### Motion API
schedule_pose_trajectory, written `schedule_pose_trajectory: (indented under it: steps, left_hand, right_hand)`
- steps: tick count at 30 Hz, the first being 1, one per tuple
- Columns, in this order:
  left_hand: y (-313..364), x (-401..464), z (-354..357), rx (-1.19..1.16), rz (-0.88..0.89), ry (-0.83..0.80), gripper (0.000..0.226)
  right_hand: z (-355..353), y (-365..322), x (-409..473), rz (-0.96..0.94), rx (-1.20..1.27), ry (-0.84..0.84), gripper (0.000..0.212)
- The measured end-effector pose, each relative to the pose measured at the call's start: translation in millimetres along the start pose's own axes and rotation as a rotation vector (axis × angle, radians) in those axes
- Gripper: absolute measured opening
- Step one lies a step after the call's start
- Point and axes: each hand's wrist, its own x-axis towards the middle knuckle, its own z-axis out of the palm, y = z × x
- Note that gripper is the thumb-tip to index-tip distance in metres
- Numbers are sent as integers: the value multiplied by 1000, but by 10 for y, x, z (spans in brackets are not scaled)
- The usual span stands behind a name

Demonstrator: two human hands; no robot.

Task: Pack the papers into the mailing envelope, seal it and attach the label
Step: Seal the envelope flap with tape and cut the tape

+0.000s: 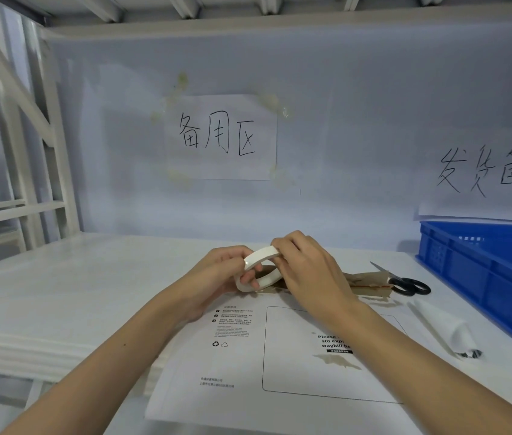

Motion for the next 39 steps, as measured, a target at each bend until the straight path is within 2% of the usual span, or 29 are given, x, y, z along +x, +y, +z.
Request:
schedule_pose_trajectory:
  steps: [7, 16, 19, 22, 31, 35, 39]
  left_hand:
    - [-35, -2, 18, -68, -34, -67, 23]
    - [-71, 23, 11, -98, -57, -7, 19]
    - [-81, 16, -27, -79, -78, -52, 19]
    - [-26, -2, -22, -64, -118, -95, 28]
    - [-57, 22, -7, -68, -89, -12, 22]
    - [-78, 20, -14, -71, -79, -37, 24]
    - [-53, 10, -27, -84, -98, -74, 28]
  right_hand:
    - [17, 40, -11, 3, -11, -94, 10]
    - [-9, 15, 3, -19, 6, -144, 14]
    - [10, 24, -1, -14, -18, -160, 11]
    - [24, 49, -14, 10, -25, -152, 10]
    - [21, 6, -3, -26, -62, -107, 6]
    - [64, 9, -1, -24, -100, -98, 20]
    - [66, 14, -7, -36, -122, -81, 23]
